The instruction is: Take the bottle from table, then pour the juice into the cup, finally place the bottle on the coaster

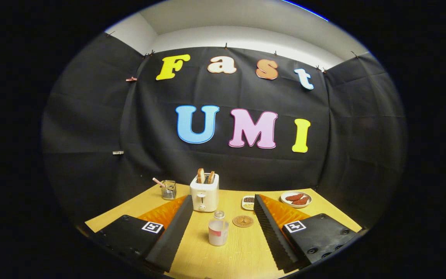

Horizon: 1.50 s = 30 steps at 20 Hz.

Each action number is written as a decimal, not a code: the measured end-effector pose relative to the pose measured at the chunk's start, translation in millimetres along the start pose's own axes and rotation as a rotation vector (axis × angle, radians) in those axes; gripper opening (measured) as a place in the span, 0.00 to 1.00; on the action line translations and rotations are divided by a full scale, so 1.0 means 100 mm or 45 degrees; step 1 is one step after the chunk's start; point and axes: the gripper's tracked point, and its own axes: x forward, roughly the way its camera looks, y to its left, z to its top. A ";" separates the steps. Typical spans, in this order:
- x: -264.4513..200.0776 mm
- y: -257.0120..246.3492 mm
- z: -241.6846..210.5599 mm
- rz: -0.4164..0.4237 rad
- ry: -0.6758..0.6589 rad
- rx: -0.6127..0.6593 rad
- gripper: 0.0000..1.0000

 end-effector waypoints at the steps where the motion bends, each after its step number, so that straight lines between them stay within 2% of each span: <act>1: 0.01 0.02 -0.01 0.044 0.004 0.004 0.97; 3: -0.01 0.08 -0.02 0.143 0.014 0.053 0.97; 5: -0.03 0.01 -0.09 0.179 0.023 0.066 0.97; 11: 0.17 -0.02 -0.39 0.196 0.063 0.130 0.97; 18: 0.78 0.13 -1.08 0.007 0.155 0.143 0.99; 25: 1.27 0.18 -1.73 -0.227 0.217 0.142 0.99; 30: 1.51 0.18 -2.09 -0.291 0.243 0.091 0.99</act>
